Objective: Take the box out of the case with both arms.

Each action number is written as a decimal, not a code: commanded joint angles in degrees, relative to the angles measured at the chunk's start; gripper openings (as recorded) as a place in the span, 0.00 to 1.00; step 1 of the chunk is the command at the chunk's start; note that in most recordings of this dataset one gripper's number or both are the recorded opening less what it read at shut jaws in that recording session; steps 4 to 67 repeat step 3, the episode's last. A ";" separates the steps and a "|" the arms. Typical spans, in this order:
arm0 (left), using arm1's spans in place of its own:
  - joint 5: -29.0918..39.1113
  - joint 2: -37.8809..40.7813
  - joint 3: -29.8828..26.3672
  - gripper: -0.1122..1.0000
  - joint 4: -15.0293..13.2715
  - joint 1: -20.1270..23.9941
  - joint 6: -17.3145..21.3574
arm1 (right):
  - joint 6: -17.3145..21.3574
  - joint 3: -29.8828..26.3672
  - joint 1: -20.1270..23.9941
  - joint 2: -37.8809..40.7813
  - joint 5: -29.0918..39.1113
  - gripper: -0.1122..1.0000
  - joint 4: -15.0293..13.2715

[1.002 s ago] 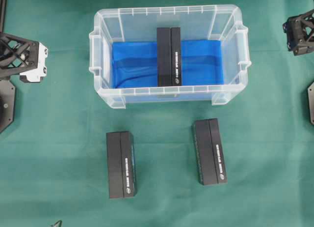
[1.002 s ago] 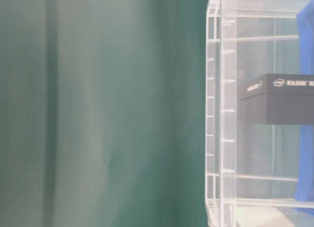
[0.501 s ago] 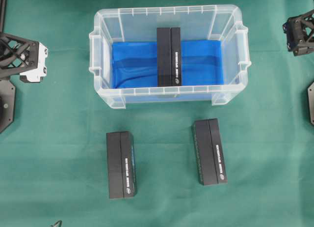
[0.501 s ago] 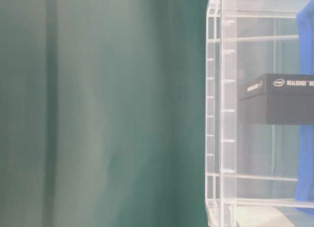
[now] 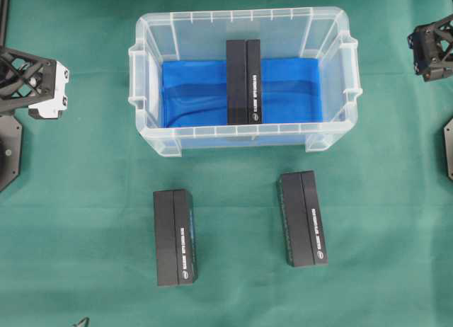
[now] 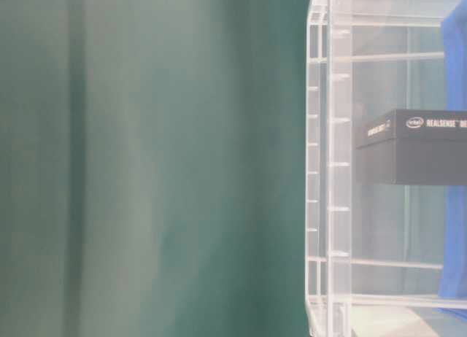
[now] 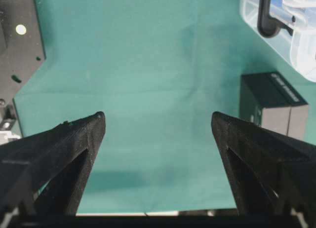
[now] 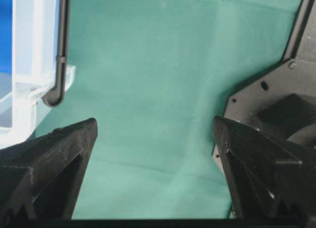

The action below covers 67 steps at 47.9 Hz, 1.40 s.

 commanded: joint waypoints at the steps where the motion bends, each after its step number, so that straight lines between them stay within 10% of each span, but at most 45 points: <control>1: -0.09 -0.35 -0.62 0.89 0.26 0.18 0.00 | 0.09 -0.62 -0.18 -0.18 -0.26 0.93 0.00; 67: -0.09 -0.35 -0.62 0.89 0.26 0.18 0.00 | 0.09 -0.62 -0.18 -0.18 -0.26 0.93 0.00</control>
